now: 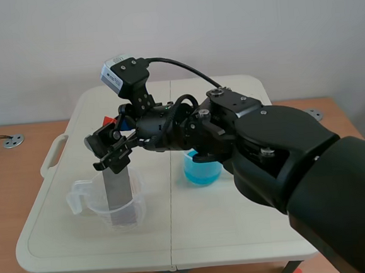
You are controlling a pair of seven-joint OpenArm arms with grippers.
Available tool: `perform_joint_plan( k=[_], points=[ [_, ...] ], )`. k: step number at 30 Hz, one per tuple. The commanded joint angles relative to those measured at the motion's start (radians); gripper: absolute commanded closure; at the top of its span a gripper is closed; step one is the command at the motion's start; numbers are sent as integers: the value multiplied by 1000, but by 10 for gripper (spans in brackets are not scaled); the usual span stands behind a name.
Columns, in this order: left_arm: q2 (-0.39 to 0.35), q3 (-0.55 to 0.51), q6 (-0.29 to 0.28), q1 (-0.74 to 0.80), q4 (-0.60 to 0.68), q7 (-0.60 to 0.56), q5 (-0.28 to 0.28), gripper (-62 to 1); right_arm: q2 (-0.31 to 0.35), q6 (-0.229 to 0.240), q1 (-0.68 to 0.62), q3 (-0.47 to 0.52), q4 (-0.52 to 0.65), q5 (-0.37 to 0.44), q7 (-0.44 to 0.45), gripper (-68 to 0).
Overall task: Hold the metal plate by the orange handle, dip it into the blue solution, take it out and point at it, then put the plate back in the beaker on the left.
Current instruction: 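Lift the metal plate out of the left beaker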
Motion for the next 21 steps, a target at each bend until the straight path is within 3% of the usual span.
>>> perform_joint_plan(
  k=[1, 18, 21],
  points=[
    [5, -2, -3, 5, 12, -13, -10, -16, -9, -7, 23, 2, 14, 10, 16, -301],
    [5, -2, -5, 5, 12, -9, -10, -16, -9, -11, 23, 2, 14, 10, 20, -19],
    [5, -2, -5, 5, 12, -9, -10, -16, -9, -10, 23, 2, 14, 3, 28, -13]
  ],
)
